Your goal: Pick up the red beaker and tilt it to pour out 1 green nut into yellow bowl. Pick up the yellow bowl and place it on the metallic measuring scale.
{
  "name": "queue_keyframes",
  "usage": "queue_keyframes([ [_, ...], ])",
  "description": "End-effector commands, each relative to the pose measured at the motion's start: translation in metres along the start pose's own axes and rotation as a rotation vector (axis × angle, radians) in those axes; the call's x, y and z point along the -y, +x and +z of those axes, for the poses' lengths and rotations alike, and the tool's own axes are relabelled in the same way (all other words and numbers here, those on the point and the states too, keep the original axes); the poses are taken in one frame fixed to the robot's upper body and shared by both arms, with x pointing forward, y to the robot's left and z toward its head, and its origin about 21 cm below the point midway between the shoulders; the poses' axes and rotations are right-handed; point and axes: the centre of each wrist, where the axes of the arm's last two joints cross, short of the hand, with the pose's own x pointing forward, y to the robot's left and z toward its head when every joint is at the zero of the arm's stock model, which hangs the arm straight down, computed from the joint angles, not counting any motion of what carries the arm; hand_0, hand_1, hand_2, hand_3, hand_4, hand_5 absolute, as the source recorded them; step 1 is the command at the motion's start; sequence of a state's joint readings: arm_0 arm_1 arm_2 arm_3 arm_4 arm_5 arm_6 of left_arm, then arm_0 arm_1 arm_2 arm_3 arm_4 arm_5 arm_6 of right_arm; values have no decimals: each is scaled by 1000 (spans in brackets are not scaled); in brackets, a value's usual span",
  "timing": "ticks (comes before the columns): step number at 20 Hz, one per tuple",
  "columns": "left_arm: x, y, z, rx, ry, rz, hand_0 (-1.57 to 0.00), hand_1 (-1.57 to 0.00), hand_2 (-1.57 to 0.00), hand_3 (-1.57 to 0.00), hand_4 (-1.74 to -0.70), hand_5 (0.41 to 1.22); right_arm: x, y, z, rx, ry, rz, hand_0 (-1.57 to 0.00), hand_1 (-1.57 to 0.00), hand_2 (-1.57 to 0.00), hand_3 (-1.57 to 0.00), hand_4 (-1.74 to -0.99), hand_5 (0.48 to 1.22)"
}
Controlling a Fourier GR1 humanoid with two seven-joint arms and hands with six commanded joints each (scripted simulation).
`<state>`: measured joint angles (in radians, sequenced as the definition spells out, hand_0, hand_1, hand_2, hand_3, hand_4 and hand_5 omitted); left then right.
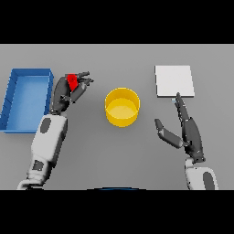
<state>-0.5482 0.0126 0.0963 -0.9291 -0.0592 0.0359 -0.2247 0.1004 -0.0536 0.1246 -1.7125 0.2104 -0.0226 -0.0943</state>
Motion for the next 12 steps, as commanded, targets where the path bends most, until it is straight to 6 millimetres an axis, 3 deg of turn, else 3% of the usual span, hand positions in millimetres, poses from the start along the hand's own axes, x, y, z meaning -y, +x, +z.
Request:
queue_keyframes([
  [1, -2, 5, 1, 3, -2, -13, -1535, -1536, -1539, -1526, -1699, 1135, 0, 0, -2, -1, 3, 4, 1, 1, 1, 1, -1233, 644],
  [5, -4, 24, -7, 32, -48, -89, -1556, -1557, -1558, -1553, -1724, 1130, -5, -1, -4, 15, 2, 13, 1, 1, 1, 1, -1219, 653],
  [10, -12, 35, -13, 30, -81, -184, -1556, -1557, -1558, -1553, -1724, 1139, -1, 1, -2, 40, -1, 35, 1, 1, 1, 1, -1219, 661],
  [12, -14, 44, -14, 52, -121, -290, -1562, -1562, -1563, -1559, -1730, 1134, 1, 2, 1, 39, -4, 47, 1, 1, 1, 1, -1210, 664],
])
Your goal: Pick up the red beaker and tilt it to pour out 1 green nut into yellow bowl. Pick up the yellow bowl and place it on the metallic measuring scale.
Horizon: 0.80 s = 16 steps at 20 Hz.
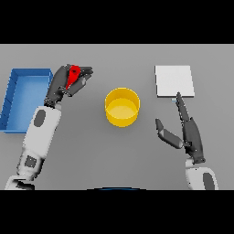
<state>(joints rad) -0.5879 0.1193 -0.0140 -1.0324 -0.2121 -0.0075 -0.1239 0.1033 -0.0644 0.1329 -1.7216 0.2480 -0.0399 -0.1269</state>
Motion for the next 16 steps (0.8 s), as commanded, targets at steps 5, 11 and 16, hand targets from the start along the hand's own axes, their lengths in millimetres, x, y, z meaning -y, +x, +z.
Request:
queue_keyframes([
  [5, -1, 28, -12, -6, -143, -313, -1568, -1568, -1568, -1567, -1737, 1125, 2, 1, -1, -35, 5, 5, 1, 1, 1, 1, -1186, 660],
  [11, 19, 61, -27, 14, -292, -700, -1570, -1570, -1570, -1570, -1740, 1162, -3, 3, 0, -31, 24, -28, 1, 1, 1, 1, -1181, 669],
  [16, 41, 75, -36, 27, -431, -1049, -1571, -1571, -1571, -1571, -1689, 1202, -4, 3, 2, -45, 19, -32, 1, 1, 1, 1, -1191, 675],
])
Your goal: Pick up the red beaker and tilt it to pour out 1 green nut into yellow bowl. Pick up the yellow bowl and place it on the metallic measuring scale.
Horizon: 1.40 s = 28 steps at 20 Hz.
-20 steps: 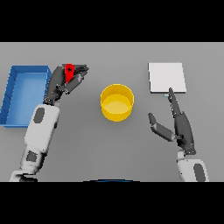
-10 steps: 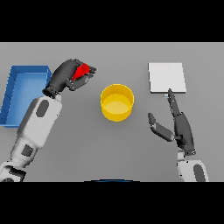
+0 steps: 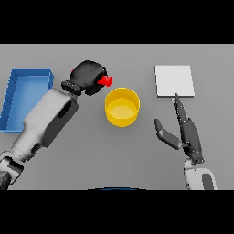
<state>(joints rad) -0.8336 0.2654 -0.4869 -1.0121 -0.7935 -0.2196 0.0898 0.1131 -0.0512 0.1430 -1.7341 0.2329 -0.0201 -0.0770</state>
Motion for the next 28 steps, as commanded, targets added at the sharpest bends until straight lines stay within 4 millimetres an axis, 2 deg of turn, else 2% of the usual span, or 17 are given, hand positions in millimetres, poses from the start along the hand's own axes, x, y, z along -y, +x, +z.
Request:
queue_keyframes([
  [1, 0, 3, -3, 2, -23, -61, -1571, -1571, -1571, -1492, -1698, 1205, -1, 0, -1, -7, -4, -5, 1, 1, 1, 1, -1190, 675],
  [3, -7, 7, -6, 23, -68, -187, -1571, -1571, -1571, -1383, -1710, 1211, -4, -1, -1, -17, -9, -30, 1, 1, 1, 1, -1195, 671],
  [7, -22, 20, -17, 67, -143, -385, -1571, -1571, -1571, -1295, -1719, 1217, -4, 0, 3, -21, -15, -61, 1, 1, 1, 1, -1206, 639],
  [10, -21, 31, -23, 132, -183, -497, -1571, -1571, -1571, -1429, -1725, 1219, -4, 1, -1, -11, -31, -48, 1, 1, 1, 1, -1221, 617],
  [14, -27, 42, -28, 171, -212, -680, -1571, -1571, -1571, -1513, -1732, 1220, -4, -2, -1, -10, -55, -19, 1, 1, 1, 1, -1205, 584],
  [17, -25, 53, -32, 213, -221, -820, -1571, -1571, -1571, -1541, -1736, 1221, -5, -1, -1, 6, -48, -10, 1, 1, 1, 1, -1173, 572],
  [20, -30, 55, -34, 222, -245, -939, -1571, -1571, -1571, -1556, -1738, 1221, -5, -4, -1, -1, -51, -30, 1, 1, 1, 1, -1148, 566],
  [22, -26, 59, -34, 249, -251, -1012, -1571, -1571, -1571, -1561, -1737, 1221, -6, -1, -4, 7, -49, -40, 1, 1, 1, 1, -1135, 567],
  [27, -23, 64, -38, 270, -252, -1177, -1571, -1571, -1571, -1568, -1733, 1221, -2, -4, -2, 5, -56, -23, 1, 1, 1, 1, -1136, 579],
  [28, -27, 66, -38, 267, -243, -1216, -1571, -1571, -1571, -1568, -1732, 1221, -2, -3, -3, 14, -57, -26, 1, 1, 1, 1, -1135, 580],
])
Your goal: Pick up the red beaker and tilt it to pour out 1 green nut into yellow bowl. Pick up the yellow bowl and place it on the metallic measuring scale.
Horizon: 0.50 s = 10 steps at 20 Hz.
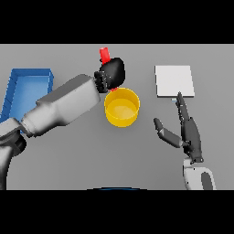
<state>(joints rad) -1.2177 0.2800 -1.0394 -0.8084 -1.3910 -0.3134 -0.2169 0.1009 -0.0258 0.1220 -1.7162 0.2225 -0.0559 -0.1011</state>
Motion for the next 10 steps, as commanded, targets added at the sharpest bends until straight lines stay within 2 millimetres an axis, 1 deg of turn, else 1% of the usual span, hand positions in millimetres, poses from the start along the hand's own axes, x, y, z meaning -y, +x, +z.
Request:
queue_keyframes([
  [1, -5, 0, -1, 4, 3, -31, -1571, -1571, -1571, -1569, -1733, 1221, 0, 0, 2, 10, 2, 4, 1, 1, 1, 1, -1133, 579],
  [3, -17, -4, -1, 3, 20, -103, -1571, -1571, -1571, -1570, -1733, 1221, 0, -1, 3, -1, 5, 9, 1, 1, 1, 1, -1128, 575],
  [5, -32, -22, 2, -4, 30, -160, -1571, -1571, -1571, -1570, -1732, 1221, -1, -1, 4, -2, 0, 8, 1, 1, 1, 1, -1138, 572],
  [7, -50, -54, 11, -55, 22, -230, -1571, -1571, -1571, -1570, -1729, 1221, -2, 2, -1, -11, -6, -3, 1, 1, 1, 1, -1138, 565],
  [8, -56, -69, 17, -81, 38, -231, -1571, -1571, -1571, -1571, -1728, 1221, -6, 2, -1, -3, 2, 12, 1, 1, 1, 1, -1135, 563],
  [9, -57, -86, 24, -125, 31, -198, -1571, -1571, -1571, -1571, -1727, 1221, -6, 3, -1, 0, -2, 22, 1, 1, 1, 1, -1133, 557],
  [10, -54, -103, 31, -176, 37, -165, -1571, -1571, -1571, -1571, -1724, 1221, -4, 3, -2, 5, 2, 10, 1, 1, 1, 1, -1130, 554],
])
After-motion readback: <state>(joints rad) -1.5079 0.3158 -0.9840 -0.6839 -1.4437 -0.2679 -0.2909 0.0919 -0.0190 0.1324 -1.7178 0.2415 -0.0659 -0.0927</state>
